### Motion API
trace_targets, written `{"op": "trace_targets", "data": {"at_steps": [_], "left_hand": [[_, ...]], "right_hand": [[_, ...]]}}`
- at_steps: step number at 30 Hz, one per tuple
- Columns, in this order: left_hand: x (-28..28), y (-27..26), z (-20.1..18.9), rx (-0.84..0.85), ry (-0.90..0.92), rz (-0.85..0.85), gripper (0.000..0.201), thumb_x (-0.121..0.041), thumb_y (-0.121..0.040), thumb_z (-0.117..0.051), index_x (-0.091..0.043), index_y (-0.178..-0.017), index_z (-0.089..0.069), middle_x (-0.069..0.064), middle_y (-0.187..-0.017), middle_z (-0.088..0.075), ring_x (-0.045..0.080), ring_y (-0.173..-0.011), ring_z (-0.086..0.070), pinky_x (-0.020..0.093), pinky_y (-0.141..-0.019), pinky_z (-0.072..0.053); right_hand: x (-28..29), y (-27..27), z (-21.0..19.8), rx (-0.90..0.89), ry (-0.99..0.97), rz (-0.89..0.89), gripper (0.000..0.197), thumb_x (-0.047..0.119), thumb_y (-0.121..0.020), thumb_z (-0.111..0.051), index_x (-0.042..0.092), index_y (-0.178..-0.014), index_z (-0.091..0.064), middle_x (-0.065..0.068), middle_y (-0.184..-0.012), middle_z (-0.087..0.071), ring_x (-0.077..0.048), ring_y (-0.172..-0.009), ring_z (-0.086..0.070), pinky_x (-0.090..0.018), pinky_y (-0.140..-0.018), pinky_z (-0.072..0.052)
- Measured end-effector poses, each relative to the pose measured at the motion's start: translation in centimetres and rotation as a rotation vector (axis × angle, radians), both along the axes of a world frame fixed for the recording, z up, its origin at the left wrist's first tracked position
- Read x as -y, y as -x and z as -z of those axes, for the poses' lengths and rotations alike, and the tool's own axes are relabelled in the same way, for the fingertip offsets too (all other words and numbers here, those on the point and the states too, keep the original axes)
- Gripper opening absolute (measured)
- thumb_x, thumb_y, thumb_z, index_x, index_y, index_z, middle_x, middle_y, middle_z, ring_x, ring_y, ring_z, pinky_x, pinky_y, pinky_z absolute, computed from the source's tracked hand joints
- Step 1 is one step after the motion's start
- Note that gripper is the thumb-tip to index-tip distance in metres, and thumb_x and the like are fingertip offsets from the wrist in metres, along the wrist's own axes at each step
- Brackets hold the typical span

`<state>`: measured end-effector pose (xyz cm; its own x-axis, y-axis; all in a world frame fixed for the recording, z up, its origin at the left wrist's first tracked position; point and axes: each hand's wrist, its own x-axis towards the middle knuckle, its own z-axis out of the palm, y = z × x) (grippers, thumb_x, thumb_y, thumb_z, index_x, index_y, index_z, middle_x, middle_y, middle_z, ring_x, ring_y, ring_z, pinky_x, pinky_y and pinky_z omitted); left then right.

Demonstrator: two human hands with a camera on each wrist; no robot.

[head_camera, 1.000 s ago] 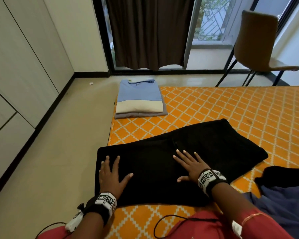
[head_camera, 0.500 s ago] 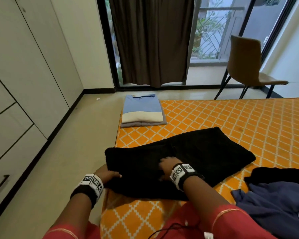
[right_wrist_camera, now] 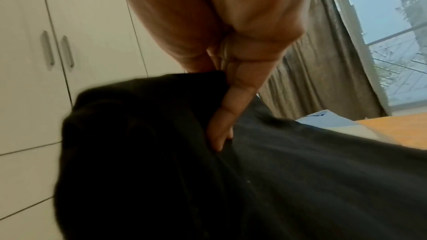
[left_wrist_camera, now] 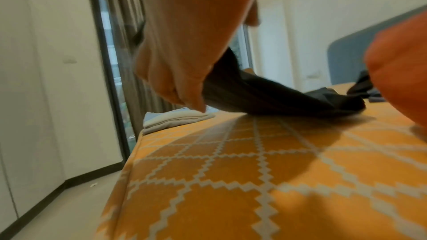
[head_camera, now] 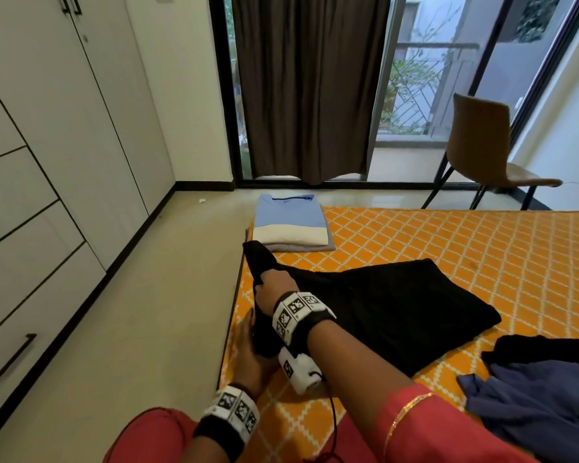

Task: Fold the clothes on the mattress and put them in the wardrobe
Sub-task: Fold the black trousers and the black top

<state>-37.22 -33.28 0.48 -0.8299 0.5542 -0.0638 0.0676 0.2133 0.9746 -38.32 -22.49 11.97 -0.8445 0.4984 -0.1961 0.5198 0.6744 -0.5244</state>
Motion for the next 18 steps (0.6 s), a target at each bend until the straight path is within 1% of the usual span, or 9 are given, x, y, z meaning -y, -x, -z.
{"op": "trace_targets", "data": {"at_steps": [2, 3, 6, 9, 11, 13, 14, 16, 18], "left_hand": [[0.0, -1.3, 0.7, -0.071, 0.243, -0.113, 0.063, 0.000, -0.084, -0.063, -0.027, -0.131, -0.032, 0.016, -0.139, -0.049, 0.036, -0.121, -0.053, 0.037, -0.094, -0.045], [0.1, -1.4, 1.6, -0.086, 0.268, -0.187, 0.068, 0.005, -0.084, -0.063, -0.021, -0.139, -0.031, 0.019, -0.139, -0.048, 0.039, -0.122, -0.052, 0.040, -0.095, -0.043], [0.4, -0.5, 2.5, -0.016, 0.058, -0.468, 0.081, 0.009, -0.078, -0.069, -0.027, -0.139, -0.029, 0.018, -0.135, -0.050, 0.038, -0.120, -0.053, 0.053, -0.099, -0.046], [0.8, -0.3, 1.5, -0.048, 0.007, -0.586, 0.086, 0.005, -0.078, -0.071, -0.020, -0.148, -0.027, 0.013, -0.147, -0.043, 0.032, -0.130, -0.047, 0.046, -0.107, -0.040], [0.4, -0.6, 1.8, -0.151, -0.035, -0.526, 0.089, 0.006, -0.080, -0.070, -0.018, -0.152, -0.023, 0.006, -0.155, -0.032, 0.025, -0.138, -0.040, 0.045, -0.113, -0.035], [-0.4, -0.9, 2.4, -0.126, -0.134, -0.394, 0.094, 0.008, -0.082, -0.067, -0.033, -0.150, -0.017, -0.002, -0.157, -0.027, 0.021, -0.141, -0.035, 0.046, -0.115, -0.032], [-1.0, -1.1, 2.9, -0.178, -0.105, -0.338, 0.093, 0.006, -0.084, -0.066, -0.038, -0.149, -0.016, -0.005, -0.157, -0.024, 0.019, -0.143, -0.031, 0.042, -0.116, -0.028], [-2.4, -1.4, 3.9, -0.466, 0.035, -0.222, 0.089, -0.003, -0.085, -0.063, -0.039, -0.150, -0.015, -0.007, -0.159, -0.019, 0.018, -0.146, -0.022, 0.037, -0.116, -0.022], [-4.3, -1.7, 4.4, -0.668, 0.232, -0.006, 0.104, -0.003, -0.078, -0.060, -0.045, -0.151, 0.001, -0.007, -0.163, -0.005, 0.016, -0.149, -0.006, 0.042, -0.116, -0.017]], "right_hand": [[1.1, 0.9, -1.0, -0.062, -0.007, -0.079, 0.020, 0.022, -0.099, -0.048, 0.007, -0.093, -0.059, -0.018, -0.108, -0.064, -0.034, -0.100, -0.061, -0.036, -0.083, -0.049], [1.5, 1.3, -1.7, -0.100, 0.009, -0.118, 0.019, 0.023, -0.099, -0.049, 0.008, -0.094, -0.058, -0.020, -0.113, -0.064, -0.035, -0.106, -0.059, -0.036, -0.087, -0.047], [0.9, 1.9, -3.7, -0.242, 0.123, -0.201, 0.019, 0.023, -0.099, -0.052, 0.005, -0.093, -0.058, -0.024, -0.113, -0.063, -0.035, -0.107, -0.058, -0.032, -0.083, -0.041], [-2.1, 1.3, -5.0, -0.363, 0.257, -0.177, 0.021, 0.019, -0.099, -0.053, 0.000, -0.098, -0.064, -0.018, -0.097, -0.064, -0.026, -0.092, -0.059, -0.032, -0.081, -0.042], [-5.3, 0.3, -4.9, -0.436, 0.352, -0.135, 0.014, 0.013, -0.098, -0.054, 0.004, -0.093, -0.064, -0.015, -0.089, -0.064, -0.023, -0.085, -0.056, -0.036, -0.081, -0.045], [-9.1, -1.1, -4.4, -0.493, 0.417, -0.080, 0.015, 0.008, -0.098, -0.052, 0.013, -0.088, -0.062, -0.006, -0.084, -0.062, -0.022, -0.084, -0.056, -0.037, -0.081, -0.044], [-11.2, -1.8, -4.1, -0.509, 0.435, -0.051, 0.019, 0.006, -0.098, -0.051, 0.018, -0.088, -0.062, -0.004, -0.085, -0.062, -0.022, -0.085, -0.056, -0.037, -0.082, -0.044], [-15.3, -3.7, -3.7, -0.517, 0.459, 0.011, 0.024, 0.005, -0.100, -0.046, 0.021, -0.091, -0.061, -0.002, -0.089, -0.063, -0.020, -0.087, -0.058, -0.037, -0.087, -0.045], [-19.4, -5.5, -3.0, -0.486, 0.466, 0.088, 0.021, 0.005, -0.101, -0.043, 0.017, -0.101, -0.061, 0.000, -0.093, -0.064, -0.018, -0.089, -0.058, -0.035, -0.090, -0.045]]}}
